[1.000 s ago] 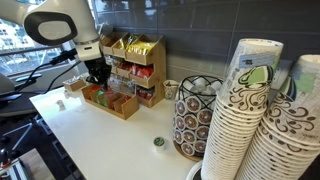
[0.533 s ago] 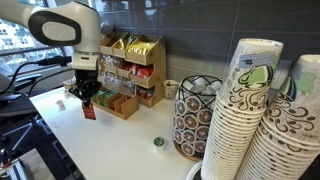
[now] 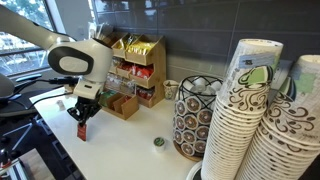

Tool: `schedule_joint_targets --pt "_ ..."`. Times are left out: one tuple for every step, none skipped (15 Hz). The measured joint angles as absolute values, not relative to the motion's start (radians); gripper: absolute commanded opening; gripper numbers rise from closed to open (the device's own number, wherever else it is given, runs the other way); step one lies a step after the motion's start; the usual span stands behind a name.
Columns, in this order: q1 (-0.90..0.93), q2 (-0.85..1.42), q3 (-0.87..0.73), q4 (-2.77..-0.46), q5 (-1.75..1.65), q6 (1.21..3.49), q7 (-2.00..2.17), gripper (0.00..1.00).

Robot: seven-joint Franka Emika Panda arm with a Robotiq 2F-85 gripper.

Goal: Remove a sachet from the far right rack of the stand alone snacks rack

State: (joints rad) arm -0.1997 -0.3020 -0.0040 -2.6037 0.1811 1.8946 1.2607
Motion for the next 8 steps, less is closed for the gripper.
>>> schedule_joint_targets --pt "-0.199 -0.281 -0.008 -2.607 0.207 1.903 1.27 0.0" --pt "-0.199 -0.261 -0.013 -2.607 0.236 1.906 1.278 0.0" --pt "-0.198 -0.243 -0.017 -2.607 0.261 1.914 1.282 0.26" --pt "-0.198 -0.227 -0.022 -2.607 0.282 1.929 1.286 0.29" --pt "-0.197 -0.215 -0.026 -2.607 0.299 1.947 1.288 0.34" --pt "-0.196 -0.205 -0.031 -2.607 0.317 1.966 1.288 0.43" --pt "-0.195 -0.199 -0.034 -2.607 0.333 1.987 1.288 0.5" --pt "-0.195 -0.195 -0.037 -2.606 0.349 2.007 1.288 0.56"
